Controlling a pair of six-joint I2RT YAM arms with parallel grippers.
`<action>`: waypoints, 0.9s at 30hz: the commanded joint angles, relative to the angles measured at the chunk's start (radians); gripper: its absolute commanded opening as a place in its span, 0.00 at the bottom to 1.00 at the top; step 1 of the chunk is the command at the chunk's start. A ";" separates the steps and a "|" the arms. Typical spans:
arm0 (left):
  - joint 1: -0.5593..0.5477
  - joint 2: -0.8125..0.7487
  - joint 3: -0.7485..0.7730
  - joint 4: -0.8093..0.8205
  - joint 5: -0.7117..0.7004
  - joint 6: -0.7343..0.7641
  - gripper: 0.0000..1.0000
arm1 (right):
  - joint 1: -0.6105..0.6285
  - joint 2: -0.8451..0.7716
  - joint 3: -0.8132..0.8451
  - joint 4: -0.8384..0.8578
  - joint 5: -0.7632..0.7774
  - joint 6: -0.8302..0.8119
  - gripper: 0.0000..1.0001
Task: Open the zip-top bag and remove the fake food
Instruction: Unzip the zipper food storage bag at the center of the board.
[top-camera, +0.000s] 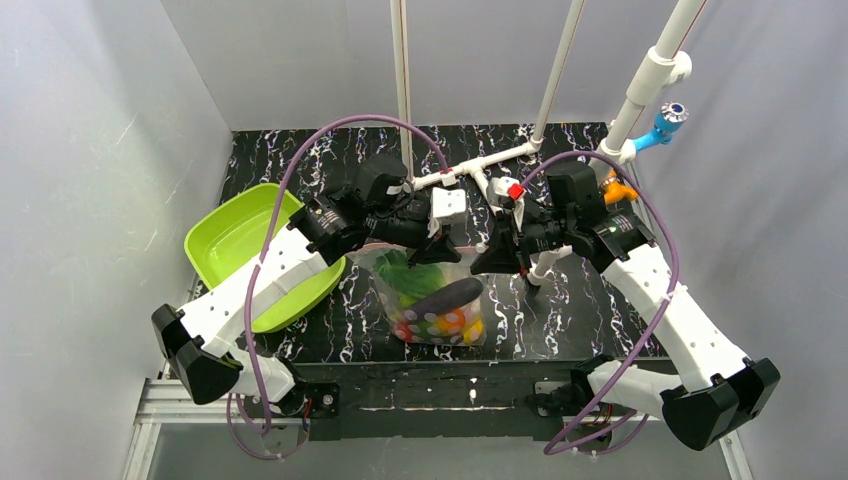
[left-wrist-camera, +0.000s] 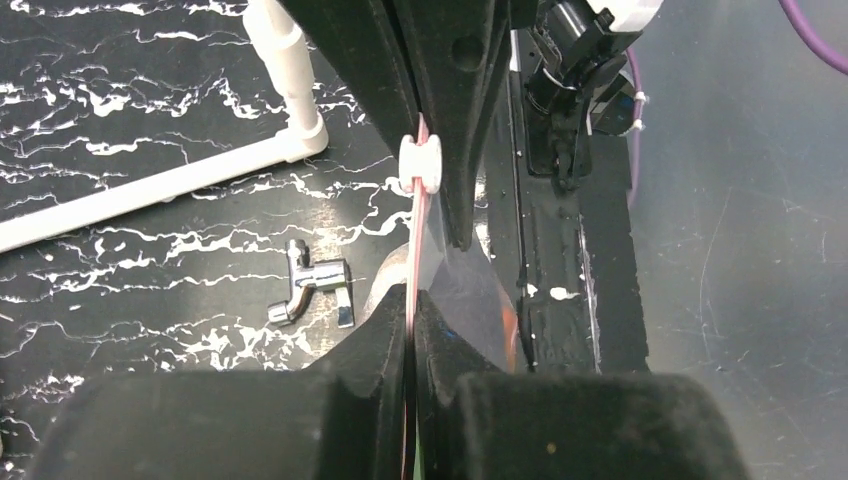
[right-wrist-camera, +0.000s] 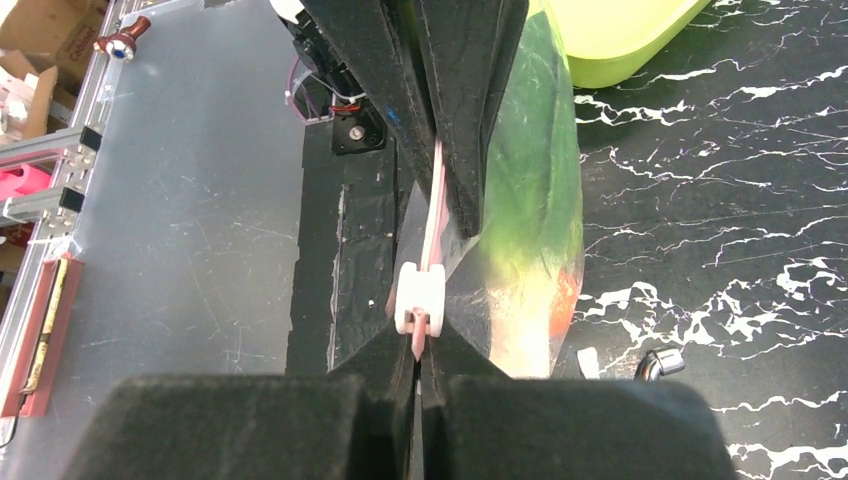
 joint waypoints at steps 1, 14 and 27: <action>-0.009 -0.037 0.018 0.013 -0.063 -0.105 0.00 | -0.008 -0.019 0.003 0.053 -0.032 0.018 0.01; -0.011 -0.290 -0.367 0.662 -0.226 -0.710 0.00 | -0.013 -0.002 -0.033 0.163 -0.159 0.141 0.72; -0.041 -0.291 -0.412 0.761 -0.232 -0.769 0.00 | -0.013 0.004 -0.056 0.229 -0.201 0.197 0.55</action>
